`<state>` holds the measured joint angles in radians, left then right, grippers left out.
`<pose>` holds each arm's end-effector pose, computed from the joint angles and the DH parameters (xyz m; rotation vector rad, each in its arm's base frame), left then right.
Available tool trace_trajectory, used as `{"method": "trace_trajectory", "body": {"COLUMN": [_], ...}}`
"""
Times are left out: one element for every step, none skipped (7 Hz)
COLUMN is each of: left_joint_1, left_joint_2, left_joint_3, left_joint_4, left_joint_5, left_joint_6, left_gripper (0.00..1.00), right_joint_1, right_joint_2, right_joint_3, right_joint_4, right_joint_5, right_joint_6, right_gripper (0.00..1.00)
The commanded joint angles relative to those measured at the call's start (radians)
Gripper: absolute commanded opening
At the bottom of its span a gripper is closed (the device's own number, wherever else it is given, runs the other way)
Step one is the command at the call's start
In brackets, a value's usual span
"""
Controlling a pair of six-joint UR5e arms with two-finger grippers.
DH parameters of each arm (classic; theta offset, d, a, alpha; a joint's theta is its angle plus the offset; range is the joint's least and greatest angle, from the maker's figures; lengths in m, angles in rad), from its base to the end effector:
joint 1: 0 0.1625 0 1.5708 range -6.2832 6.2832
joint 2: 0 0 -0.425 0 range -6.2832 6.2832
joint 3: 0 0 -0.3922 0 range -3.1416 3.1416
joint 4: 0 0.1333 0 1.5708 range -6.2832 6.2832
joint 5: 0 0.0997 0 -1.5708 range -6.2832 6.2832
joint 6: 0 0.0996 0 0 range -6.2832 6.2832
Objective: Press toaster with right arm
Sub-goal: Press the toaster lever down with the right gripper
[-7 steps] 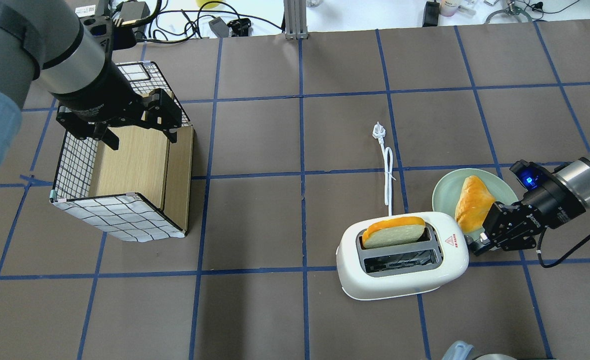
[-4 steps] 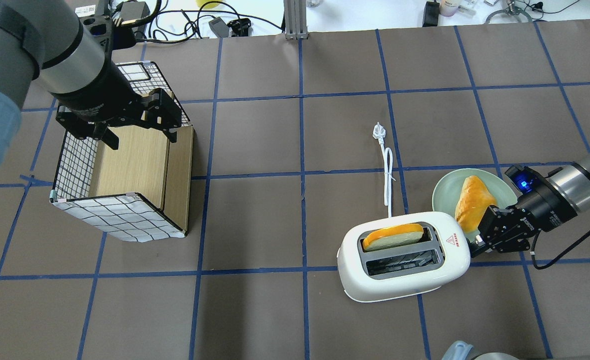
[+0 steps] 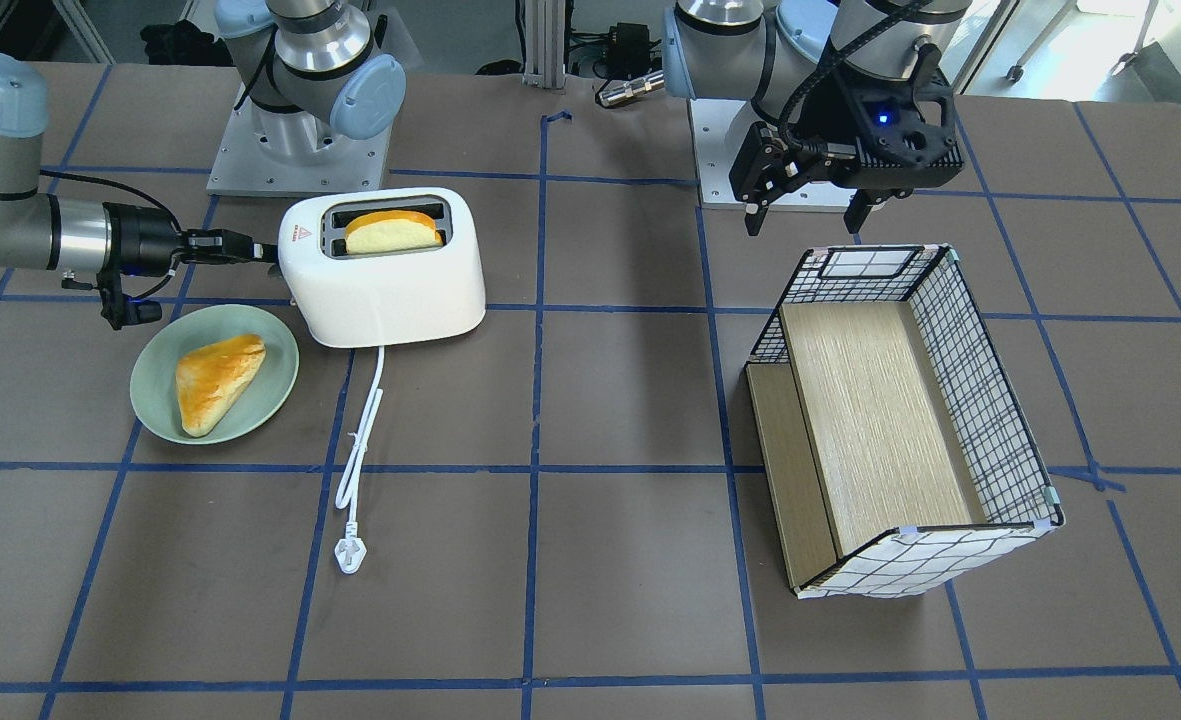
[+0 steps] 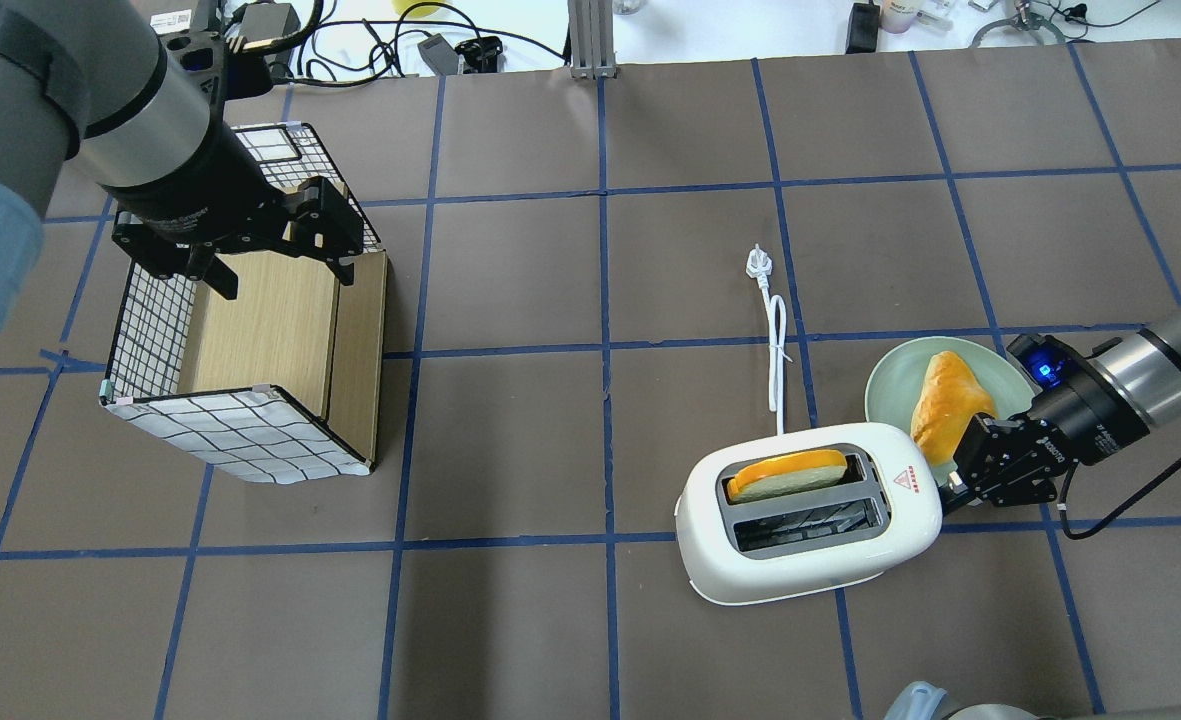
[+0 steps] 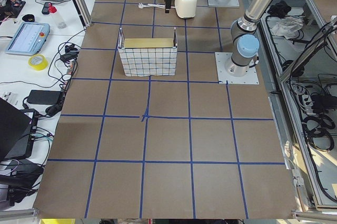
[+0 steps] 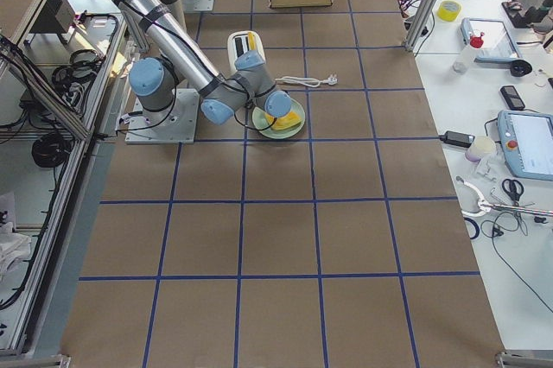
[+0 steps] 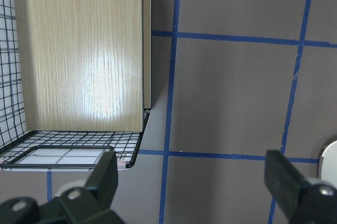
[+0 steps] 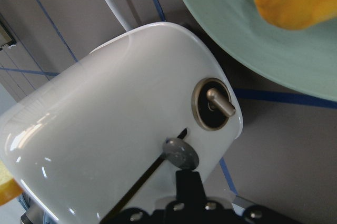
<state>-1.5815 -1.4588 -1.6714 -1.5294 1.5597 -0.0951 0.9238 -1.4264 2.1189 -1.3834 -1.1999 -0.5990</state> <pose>-0.1392 -0.4480 0.4951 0.1314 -3.1239 0.0815 -0.0788 -0.3854 0.1967 0.2550 2.2656 0.6196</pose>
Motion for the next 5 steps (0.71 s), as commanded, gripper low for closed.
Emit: {"method": "trace_trajectory", "body": {"left_joint_1": [0.0, 0.0, 0.0, 0.0, 0.0], "left_joint_2": [0.0, 0.0, 0.0, 0.0, 0.0], "left_joint_3": [-0.001, 0.001, 0.001, -0.001, -0.001], "left_joint_4": [0.0, 0.0, 0.0, 0.0, 0.0], "left_joint_5": [0.0, 0.0, 0.0, 0.0, 0.0], "left_joint_6": [0.0, 0.0, 0.0, 0.0, 0.0], "left_gripper": [1.0, 1.0, 1.0, 1.0, 1.0], "right_joint_1": [0.0, 0.0, 0.001, 0.001, 0.001], "right_joint_2": [0.003, -0.005, -0.02, -0.043, -0.074], "right_joint_3": [-0.002, -0.013, -0.025, -0.028, -0.064], "right_joint_4": [-0.008, 0.004, 0.024, 0.074, 0.096], "right_joint_5": [-0.006, -0.007, -0.02, -0.018, -0.021], "right_joint_6": [0.005, 0.06, 0.105, 0.11, 0.164], "right_gripper": [0.0, 0.0, 0.0, 0.0, 0.01]}}
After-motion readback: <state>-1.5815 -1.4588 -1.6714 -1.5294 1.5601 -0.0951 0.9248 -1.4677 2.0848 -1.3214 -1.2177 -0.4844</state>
